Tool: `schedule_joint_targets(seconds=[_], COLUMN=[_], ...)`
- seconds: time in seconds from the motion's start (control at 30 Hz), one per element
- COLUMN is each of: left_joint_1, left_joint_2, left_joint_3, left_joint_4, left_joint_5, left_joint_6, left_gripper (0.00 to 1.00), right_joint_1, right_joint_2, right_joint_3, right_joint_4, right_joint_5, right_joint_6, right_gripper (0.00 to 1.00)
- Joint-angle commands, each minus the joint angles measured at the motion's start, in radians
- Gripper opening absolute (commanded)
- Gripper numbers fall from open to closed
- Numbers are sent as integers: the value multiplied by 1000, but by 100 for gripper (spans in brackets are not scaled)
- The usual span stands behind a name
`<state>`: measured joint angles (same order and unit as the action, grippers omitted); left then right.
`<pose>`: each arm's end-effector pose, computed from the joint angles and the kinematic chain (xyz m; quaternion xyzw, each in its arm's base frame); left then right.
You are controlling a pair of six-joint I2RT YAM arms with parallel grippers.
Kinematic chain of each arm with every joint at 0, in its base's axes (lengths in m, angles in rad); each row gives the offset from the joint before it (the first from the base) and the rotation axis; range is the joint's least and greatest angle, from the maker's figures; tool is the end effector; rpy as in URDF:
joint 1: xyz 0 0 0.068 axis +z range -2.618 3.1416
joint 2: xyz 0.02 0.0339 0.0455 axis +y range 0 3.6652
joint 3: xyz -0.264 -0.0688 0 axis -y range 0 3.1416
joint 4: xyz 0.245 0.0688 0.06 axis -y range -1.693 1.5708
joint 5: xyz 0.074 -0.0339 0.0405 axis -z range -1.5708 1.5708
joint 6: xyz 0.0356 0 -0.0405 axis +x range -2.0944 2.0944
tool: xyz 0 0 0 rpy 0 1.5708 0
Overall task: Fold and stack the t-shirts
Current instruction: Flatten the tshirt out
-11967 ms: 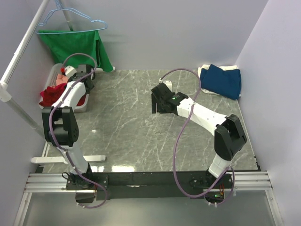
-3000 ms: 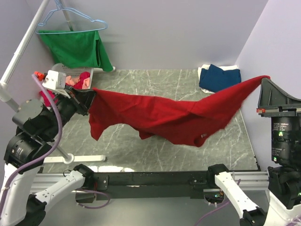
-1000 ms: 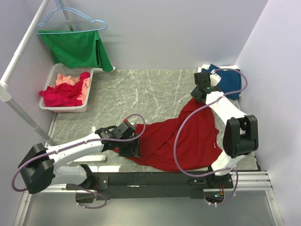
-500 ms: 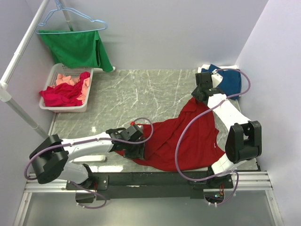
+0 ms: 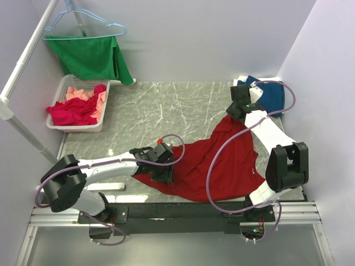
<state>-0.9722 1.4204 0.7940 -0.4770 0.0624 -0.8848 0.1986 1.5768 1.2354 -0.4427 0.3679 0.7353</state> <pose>0.1466 -0.2189 0.1817 0.0497 0.9711 -0.2035 0.1144 0.3441 0.0562 0.2763 0.3084 0.8570 0.0188 0.4125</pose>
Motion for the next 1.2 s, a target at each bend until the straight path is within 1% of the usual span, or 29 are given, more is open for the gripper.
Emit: schedule_joint_targets(seconds=[0.0, 0.07, 0.1, 0.17, 0.2, 0.3, 0.37, 0.5, 0.63, 0.67, 0.77, 0.8, 0.87, 0.9, 0.93, 1.03, 1.07, 1.13, 1.17], left_joint_1=[-5, -5, -5, -5, -5, -5, -5, -6, -11, -14, -19, -19, -20, -20, -20, -19, -14, -2, 21], left_joint_2=[-1, 0, 0, 2, 2, 0, 0, 11, 37, 41, 60, 67, 66, 57, 46, -11, -24, -72, -86], left_joint_3=[33, 30, 30, 30, 31, 31, 28, 22, 22, 22, 21, 21, 27, 33, 46, 100, 120, 189, 217], left_joint_4=[5, 2, 0, -6, -8, -14, -14, -11, -6, -5, 3, 2, -21, -35, -72, -142, -202, -254, -320], left_joint_5=[-19, -19, -21, -22, -24, -24, -23, -18, -16, -16, -12, -13, -35, -50, -59, -166, -230, -281, -312], left_joint_6=[14, 12, 14, 12, 12, 14, 17, 18, 24, 27, 32, 33, 37, 35, 33, 24, 15, 10, 6], left_gripper=[50, 46, 42, 36, 31, 26, 26, 34, 35, 35, 28, 19, 5, 1, 1, 1, 1, 1, 1], right_joint_1=[5, 5, 4, 7, 7, 7, 5, 5, 5, 5, 5, 7, 5, 5, 5, 5, 5, 4, 2], right_joint_2=[-51, -52, -55, -57, -58, -64, -72, -75, -83, -84, -87, -90, -93, -95, -101, -119, -126, -161, -175], right_joint_3=[-5, -7, -7, -8, -10, -14, -16, -17, -27, -27, -28, -25, -21, -11, -5, 41, 55, 88, 99], right_joint_4=[-5, -7, -7, -10, -13, -13, -11, -14, -14, -16, -21, -21, -30, -34, -45, -109, -123, -152, -160], right_joint_5=[42, 45, 45, 48, 51, 58, 57, 59, 60, 62, 66, 65, 69, 69, 81, 112, 141, 163, 180], right_joint_6=[-4, -4, -2, 1, 4, 9, 7, 12, 16, 15, 15, 15, 16, 16, 18, 13, 9, -4, -14], right_gripper=[0, 0, 0, 0, 0, 0, 0, 0, 0, 0, 0, 0, 0, 0, 0, 0, 0, 0, 0])
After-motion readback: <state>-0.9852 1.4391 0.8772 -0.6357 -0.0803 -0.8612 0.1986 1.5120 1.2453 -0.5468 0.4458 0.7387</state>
